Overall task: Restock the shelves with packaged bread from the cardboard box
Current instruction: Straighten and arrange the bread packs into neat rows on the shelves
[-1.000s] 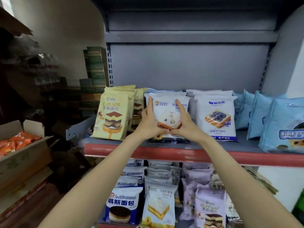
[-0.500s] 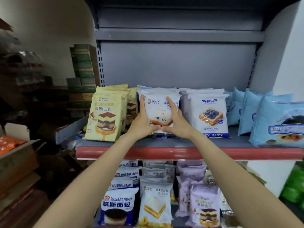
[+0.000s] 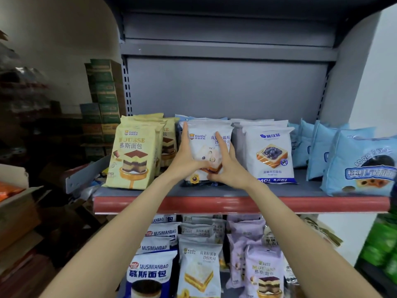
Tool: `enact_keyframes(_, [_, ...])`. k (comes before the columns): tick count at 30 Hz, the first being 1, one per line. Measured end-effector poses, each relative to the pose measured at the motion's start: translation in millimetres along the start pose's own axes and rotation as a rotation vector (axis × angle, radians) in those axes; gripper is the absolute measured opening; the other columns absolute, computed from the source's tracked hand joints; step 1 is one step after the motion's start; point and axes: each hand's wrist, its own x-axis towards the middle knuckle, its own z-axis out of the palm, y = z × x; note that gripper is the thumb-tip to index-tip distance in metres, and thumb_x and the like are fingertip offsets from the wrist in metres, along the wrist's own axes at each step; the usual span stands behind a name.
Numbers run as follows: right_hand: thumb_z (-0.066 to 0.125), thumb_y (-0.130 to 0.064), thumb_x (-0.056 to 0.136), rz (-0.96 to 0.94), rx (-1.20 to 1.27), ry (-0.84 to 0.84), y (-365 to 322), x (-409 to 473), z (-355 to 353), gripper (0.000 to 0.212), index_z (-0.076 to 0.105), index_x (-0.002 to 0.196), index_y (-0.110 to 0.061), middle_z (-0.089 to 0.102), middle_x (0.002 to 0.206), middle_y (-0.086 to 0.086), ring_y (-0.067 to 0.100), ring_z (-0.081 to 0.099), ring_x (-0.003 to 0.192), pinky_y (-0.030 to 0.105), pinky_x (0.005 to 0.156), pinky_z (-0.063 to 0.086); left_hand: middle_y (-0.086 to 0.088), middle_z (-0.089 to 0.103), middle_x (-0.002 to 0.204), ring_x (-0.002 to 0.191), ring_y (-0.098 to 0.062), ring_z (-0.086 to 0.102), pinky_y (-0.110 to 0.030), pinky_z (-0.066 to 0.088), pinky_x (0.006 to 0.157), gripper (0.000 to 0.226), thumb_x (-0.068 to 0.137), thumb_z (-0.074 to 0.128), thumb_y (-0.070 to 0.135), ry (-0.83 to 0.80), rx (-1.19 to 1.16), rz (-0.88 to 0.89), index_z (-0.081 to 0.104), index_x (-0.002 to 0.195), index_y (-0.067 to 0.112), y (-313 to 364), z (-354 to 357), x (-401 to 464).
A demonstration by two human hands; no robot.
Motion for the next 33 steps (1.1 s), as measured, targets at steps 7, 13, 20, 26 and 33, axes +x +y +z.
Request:
enact_keyframes(7, [0.066, -0.025, 0.085, -0.041, -0.324, 0.093, -23, -12, -33, 0.078, 0.019, 0.146, -0.037, 0.009, 0.156, 0.011, 0.019, 0.018, 0.143, 0.028, 0.109, 0.024, 0.002, 0.017, 0.155, 0.14, -0.014, 0.024, -0.022, 0.03, 0.103, 0.106, 0.072, 0.078, 0.029, 0.061, 0.3, 0.018, 0.006, 0.151, 0.027, 15, -26, -21])
enact_keyframes(13, [0.06, -0.017, 0.087, -0.236, -0.473, 0.297, -50, 48, -95, 0.023, 0.067, 0.109, -0.019, 0.063, 0.114, 0.006, 0.024, 0.058, 0.105, 0.039, 0.091, 0.046, 0.005, 0.06, 0.122, 0.115, -0.016, 0.053, -0.024, 0.037, 0.091, 0.042, 0.085, 0.064, 0.033, 0.194, 0.713, 0.354, 0.056, 0.124, 0.021, 64, -67, 9])
enact_keyframes(20, [0.056, -0.017, 0.092, -0.248, -0.754, -0.116, -42, 164, -114, 0.028, 0.063, 0.119, -0.014, 0.063, 0.123, 0.002, 0.022, 0.056, 0.115, 0.032, 0.1, 0.038, 0.004, 0.023, 0.156, 0.143, -0.016, 0.02, -0.031, 0.017, 0.113, 0.082, 0.082, 0.049, 0.067, -0.24, 0.956, -0.008, 0.022, 0.149, 0.029, 64, -56, 60])
enact_keyframes(26, [0.058, -0.01, 0.089, -0.318, -0.787, -0.238, -21, 210, -96, 0.027, 0.064, 0.114, -0.014, 0.066, 0.115, 0.005, 0.023, 0.059, 0.107, 0.027, 0.091, 0.042, 0.002, 0.038, 0.149, 0.137, -0.02, 0.034, -0.036, 0.026, 0.112, 0.062, 0.088, 0.03, 0.058, -0.181, 0.928, -0.089, 0.04, 0.142, 0.03, 51, -59, 110])
enact_keyframes(33, [0.061, -0.01, 0.08, -0.259, -0.944, -0.24, 1, 234, -94, 0.026, 0.067, 0.101, -0.024, 0.067, 0.11, -0.002, 0.022, 0.06, 0.103, 0.026, 0.082, 0.043, 0.005, 0.059, 0.13, 0.121, -0.022, 0.05, -0.031, 0.038, 0.097, 0.034, 0.095, 0.05, 0.027, -0.121, 1.124, 0.002, 0.055, 0.129, 0.029, 44, -68, 152])
